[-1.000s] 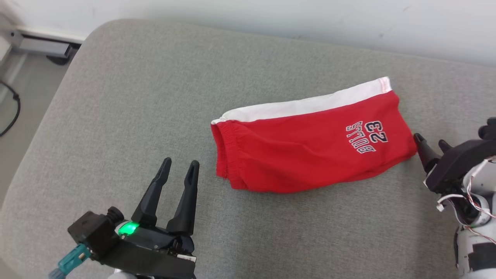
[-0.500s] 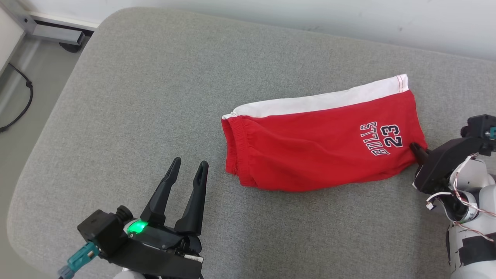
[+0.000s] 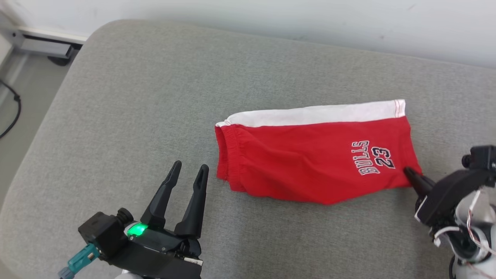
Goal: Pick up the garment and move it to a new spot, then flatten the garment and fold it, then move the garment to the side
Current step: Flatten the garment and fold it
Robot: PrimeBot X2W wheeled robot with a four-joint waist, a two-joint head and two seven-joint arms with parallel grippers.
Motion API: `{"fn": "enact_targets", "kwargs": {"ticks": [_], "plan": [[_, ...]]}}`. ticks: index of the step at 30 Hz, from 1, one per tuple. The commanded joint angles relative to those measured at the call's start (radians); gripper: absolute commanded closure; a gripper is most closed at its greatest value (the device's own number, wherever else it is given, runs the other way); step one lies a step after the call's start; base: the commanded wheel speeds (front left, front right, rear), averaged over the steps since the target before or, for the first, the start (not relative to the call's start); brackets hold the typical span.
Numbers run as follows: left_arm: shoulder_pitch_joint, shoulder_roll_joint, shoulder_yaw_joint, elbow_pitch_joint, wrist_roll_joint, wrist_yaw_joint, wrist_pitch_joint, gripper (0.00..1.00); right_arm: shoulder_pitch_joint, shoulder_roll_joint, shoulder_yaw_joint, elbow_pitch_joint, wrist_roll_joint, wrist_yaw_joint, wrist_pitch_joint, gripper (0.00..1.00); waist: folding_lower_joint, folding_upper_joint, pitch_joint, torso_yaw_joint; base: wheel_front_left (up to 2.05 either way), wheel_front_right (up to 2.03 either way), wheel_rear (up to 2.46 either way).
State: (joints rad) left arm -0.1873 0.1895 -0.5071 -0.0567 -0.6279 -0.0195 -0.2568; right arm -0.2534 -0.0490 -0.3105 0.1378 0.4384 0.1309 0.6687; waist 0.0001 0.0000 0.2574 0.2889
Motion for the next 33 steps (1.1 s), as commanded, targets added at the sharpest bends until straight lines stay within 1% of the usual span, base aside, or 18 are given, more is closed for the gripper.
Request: {"fn": "enact_targets", "kwargs": {"ticks": [1, 6, 12, 16, 19, 20, 21, 26, 30, 31, 33], "plan": [[0.007, 0.012, 0.002, -0.003, -0.001, -0.005, 0.0, 0.0, 0.03, -0.003, 0.008, -0.032, 0.025, -0.001, 0.003, 1.0, -0.0001, 0.0, -0.008, -0.012, 0.0, 0.0, 0.0], [0.011, 0.02, -0.007, -0.007, -0.002, -0.005, 0.008, 0.0, 0.123, -0.004, 0.026, -0.134, 0.073, -0.001, 0.012, 1.0, -0.0001, 0.0, -0.019, -0.026, 0.0, 0.0, 0.0], [0.014, 0.023, -0.008, -0.011, -0.001, 0.0, 0.013, 0.0, 0.228, -0.003, 0.031, -0.239, 0.092, -0.001, 0.011, 1.0, -0.0001, 0.0, -0.025, -0.034, 0.0, 0.0, 0.0], [0.014, 0.03, -0.009, -0.012, 0.0, 0.003, 0.016, 0.0, 0.288, -0.003, 0.025, -0.275, 0.105, -0.001, 0.008, 1.0, -0.0001, 0.0, -0.03, -0.035, 0.0, 0.0, 0.0], [0.016, 0.036, -0.006, -0.013, -0.002, 0.007, 0.016, 0.0, 0.32, -0.003, 0.03, -0.278, 0.118, -0.001, 0.009, 1.0, -0.0001, 0.0, -0.03, -0.037, 0.0, 0.0, 0.0], [0.017, 0.037, -0.005, -0.013, -0.003, 0.009, 0.016, 0.0, 0.327, -0.003, 0.034, -0.276, 0.12, -0.001, 0.004, 0.36, -0.0001, 0.0, -0.031, -0.039, 0.0, 0.0, 0.0], [0.018, 0.039, -0.004, -0.013, -0.003, 0.008, 0.015, 0.0, 0.332, -0.003, 0.036, -0.272, 0.123, -0.001, -0.005, 0.0, -0.0001, 0.0, -0.031, -0.04, 0.0, 0.0, 0.0], [0.015, 0.048, 0.002, -0.006, 0.01, 0.019, 0.014, 0.0, 0.339, -0.003, 0.06, -0.259, 0.124, -0.001, -0.073, 0.0, -0.0001, 0.0, -0.046, -0.05, 0.0, 0.0, 0.0], [0.03, 0.059, 0.012, -0.009, 0.016, 0.034, 0.011, 0.0, 0.344, -0.004, 0.07, -0.256, 0.123, -0.001, -0.164, 0.0, -0.0001, 0.0, -0.071, -0.065, 0.0, 0.0, 0.0], [0.034, 0.063, 0.016, -0.011, 0.018, 0.037, 0.011, 0.0, 0.341, -0.003, 0.086, -0.269, 0.106, -0.001, -0.189, 0.0, -0.0001, 0.0, -0.077, -0.071, 0.0, 0.0, 0.0], [0.042, 0.072, 0.028, -0.014, 0.021, 0.05, 0.01, 0.0, 0.339, -0.004, 0.08, -0.276, 0.102, -0.001, -0.256, 0.0, -0.0001, 0.0, -0.087, -0.084, 0.0, 0.0, 0.0]]}}
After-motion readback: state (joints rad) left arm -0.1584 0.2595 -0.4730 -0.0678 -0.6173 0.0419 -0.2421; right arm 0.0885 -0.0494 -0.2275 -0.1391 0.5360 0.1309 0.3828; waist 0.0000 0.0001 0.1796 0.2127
